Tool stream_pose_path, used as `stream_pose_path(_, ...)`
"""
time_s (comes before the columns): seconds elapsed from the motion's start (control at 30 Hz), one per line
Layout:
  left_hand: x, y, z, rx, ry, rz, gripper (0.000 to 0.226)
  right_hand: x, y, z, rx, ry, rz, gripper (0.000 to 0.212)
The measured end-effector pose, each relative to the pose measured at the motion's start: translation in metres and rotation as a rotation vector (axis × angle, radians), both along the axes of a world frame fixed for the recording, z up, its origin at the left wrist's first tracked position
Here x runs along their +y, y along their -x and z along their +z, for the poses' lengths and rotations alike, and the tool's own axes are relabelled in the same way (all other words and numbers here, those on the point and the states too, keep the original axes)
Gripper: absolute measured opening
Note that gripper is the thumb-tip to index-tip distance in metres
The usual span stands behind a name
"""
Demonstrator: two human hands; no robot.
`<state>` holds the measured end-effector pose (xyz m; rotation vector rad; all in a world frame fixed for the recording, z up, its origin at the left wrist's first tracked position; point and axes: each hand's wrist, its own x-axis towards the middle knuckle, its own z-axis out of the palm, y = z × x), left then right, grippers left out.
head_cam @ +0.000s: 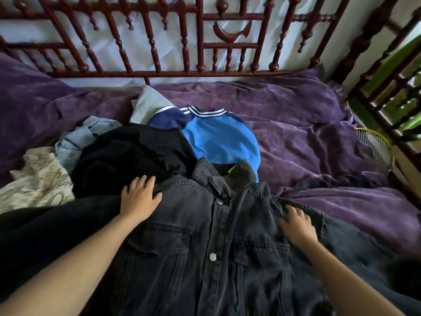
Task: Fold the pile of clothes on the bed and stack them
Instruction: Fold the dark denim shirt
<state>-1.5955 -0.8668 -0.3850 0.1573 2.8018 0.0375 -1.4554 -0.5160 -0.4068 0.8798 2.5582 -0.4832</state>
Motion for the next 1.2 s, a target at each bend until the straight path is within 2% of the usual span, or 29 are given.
stream_pose_path(0.17,0.006,0.030,-0.017,-0.155,0.032,0.035,0.062,0.017,0.047,-0.028,0.008,0.046,0.057,0.069)
stream_pose_path(0.27,0.003,0.026,-0.017,-0.155,-0.037,0.068,0.049,0.015,0.052,-0.038,-0.084,0.067,0.049,0.073)
stream_pose_path(0.3,0.000,0.023,-0.015,-0.105,-0.080,0.064,0.042,0.015,0.050,-0.038,-0.135,0.021,0.058,0.069)
stream_pose_path(0.37,-0.007,0.017,-0.004,0.070,-0.185,0.067,0.034,0.015,0.041,-0.035,-0.158,-0.129,0.079,0.048)
stream_pose_path(0.43,-0.016,0.014,0.009,0.302,-0.290,0.080,0.031,0.014,0.032,-0.029,0.034,-0.270,0.040,0.033)
stream_pose_path(0.5,-0.019,0.013,0.021,0.474,-0.355,0.140,0.029,0.009,0.029,-0.019,0.282,-0.319,-0.082,0.031)
stream_pose_path(0.57,-0.017,0.012,0.024,0.533,-0.336,0.250,0.033,0.002,0.034,-0.006,0.329,-0.280,-0.214,0.037)
stream_pose_path(0.67,-0.010,-0.002,0.019,0.330,-0.138,0.318,0.065,-0.007,0.030,0.011,0.123,-0.165,-0.181,0.065)
stream_pose_path(0.73,-0.006,-0.028,0.011,0.221,-0.065,0.225,0.079,-0.016,0.010,0.016,0.063,-0.100,-0.099,0.075)
stream_pose_path(0.83,-0.002,-0.102,-0.002,0.324,-0.126,-0.066,0.082,-0.046,-0.054,0.012,0.099,-0.029,-0.092,0.067)
stream_pose_path(0.9,-0.016,-0.169,-0.018,0.365,-0.165,-0.088,0.079,-0.070,-0.118,0.002,0.114,0.032,-0.192,0.064)
stream_pose_path(0.97,-0.043,-0.241,-0.034,0.284,-0.186,0.045,0.069,-0.095,-0.192,-0.010,0.048,0.036,-0.328,0.065)
stream_pose_path(1.1,-0.116,-0.368,-0.062,-0.197,-0.199,0.367,0.080,-0.127,-0.321,-0.028,-0.208,0.020,-0.517,0.073)
stream_pose_path(1.2,-0.163,-0.409,-0.067,-0.238,-0.170,0.617,0.088,-0.131,-0.378,-0.033,-0.311,0.104,-0.436,0.080)
